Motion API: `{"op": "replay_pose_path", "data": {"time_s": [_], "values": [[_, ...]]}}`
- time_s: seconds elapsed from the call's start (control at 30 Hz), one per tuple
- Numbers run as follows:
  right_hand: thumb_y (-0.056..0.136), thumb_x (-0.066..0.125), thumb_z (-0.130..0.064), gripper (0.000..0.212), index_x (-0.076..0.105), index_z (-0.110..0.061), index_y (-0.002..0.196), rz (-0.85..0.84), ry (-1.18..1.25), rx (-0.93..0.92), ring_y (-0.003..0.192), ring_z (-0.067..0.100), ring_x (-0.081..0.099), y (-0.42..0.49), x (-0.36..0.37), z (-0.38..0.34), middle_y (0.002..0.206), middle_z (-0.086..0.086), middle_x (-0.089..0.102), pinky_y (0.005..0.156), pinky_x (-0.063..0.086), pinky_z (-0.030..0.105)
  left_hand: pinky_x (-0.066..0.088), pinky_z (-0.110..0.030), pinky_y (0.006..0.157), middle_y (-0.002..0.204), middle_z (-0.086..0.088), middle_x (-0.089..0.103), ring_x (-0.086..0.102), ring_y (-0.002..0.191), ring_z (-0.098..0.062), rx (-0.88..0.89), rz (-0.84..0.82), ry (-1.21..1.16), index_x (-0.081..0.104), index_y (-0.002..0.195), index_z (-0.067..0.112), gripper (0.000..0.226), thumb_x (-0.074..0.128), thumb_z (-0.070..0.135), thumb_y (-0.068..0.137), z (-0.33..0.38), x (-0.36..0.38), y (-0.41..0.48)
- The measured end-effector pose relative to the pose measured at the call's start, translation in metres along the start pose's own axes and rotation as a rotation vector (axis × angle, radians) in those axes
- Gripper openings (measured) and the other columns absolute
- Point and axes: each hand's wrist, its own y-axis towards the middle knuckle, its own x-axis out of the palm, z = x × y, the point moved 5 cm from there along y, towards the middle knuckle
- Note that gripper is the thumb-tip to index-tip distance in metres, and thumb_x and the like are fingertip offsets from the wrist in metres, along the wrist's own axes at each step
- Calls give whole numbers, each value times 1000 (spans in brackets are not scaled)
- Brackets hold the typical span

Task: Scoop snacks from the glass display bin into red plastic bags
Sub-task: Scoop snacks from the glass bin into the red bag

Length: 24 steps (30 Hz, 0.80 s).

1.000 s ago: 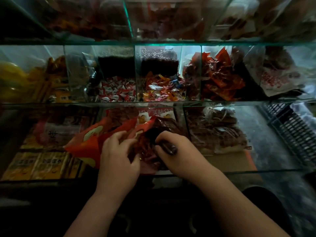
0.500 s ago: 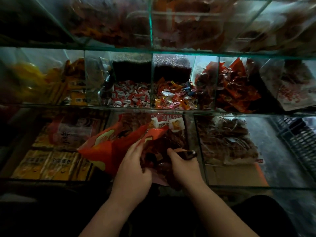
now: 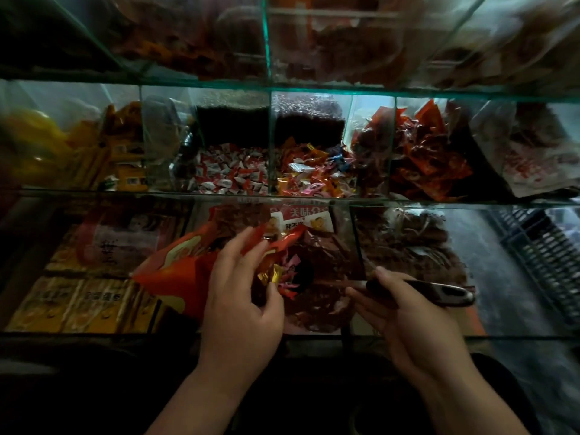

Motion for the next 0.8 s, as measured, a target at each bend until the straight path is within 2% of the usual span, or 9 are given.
{"op": "replay_pose_path", "data": {"time_s": [0.07,0.13,0.23,0.33,0.47,0.57,0.67,0.7,0.8], "values": [[93,65,-3,6,67,-7,89,-10,6,-20,89,40,77,-7,-7,-5,89,26,76,81,60,42,38,-11,107,138,25,48,44,135,2,82,-41,-46,63,127,27,38,64,18,91,10,8,3],[91,64,4,11,67,-6,87,9,-14,-65,87,42,77,-13,-16,-10,83,25,76,84,59,45,38,-5,100,122,25,56,51,122,7,64,-169,-21,71,117,25,29,67,18,89,8,23,9],[92,63,5,20,69,-9,79,18,-1,-105,85,43,76,-20,-21,-16,79,23,75,87,58,48,30,2,93,118,23,56,51,118,5,-13,-317,145,71,120,24,30,70,22,90,-14,45,13],[94,59,4,23,66,-9,76,5,54,-109,84,45,76,-22,-22,-22,74,19,73,86,59,50,25,-16,109,142,13,49,40,134,-6,-80,-315,254,58,140,27,51,67,38,91,-30,54,18],[95,56,-1,32,74,-11,70,-20,110,-82,82,47,75,-29,-22,-27,73,16,74,77,62,47,22,-30,120,152,9,43,31,143,-12,-73,-307,232,48,149,26,61,65,44,93,-34,62,24],[92,61,-3,32,79,-15,68,-44,88,-76,81,45,76,-35,-20,-29,75,16,75,79,59,47,20,-27,116,146,8,50,35,139,-12,-51,-252,237,54,144,25,52,61,45,97,-35,63,23],[74,73,-9,8,79,-13,71,-119,62,-95,84,46,76,-43,-15,-30,83,23,76,79,63,48,23,-20,108,126,8,59,46,125,-12,20,-166,244,66,127,23,36,59,42,97,-30,61,15],[67,74,-10,7,79,-12,72,-139,70,-91,85,46,76,-45,-14,-28,85,26,75,79,64,48,24,-18,105,121,8,60,48,120,-13,36,-144,242,68,121,22,33,59,40,95,-28,60,12],[54,77,-4,20,78,-9,73,-158,56,-93,87,44,76,-51,-9,-26,88,32,74,81,63,44,25,-17,102,119,5,61,49,117,-14,43,-127,230,68,118,18,34,59,38,92,-26,61,9]]}}
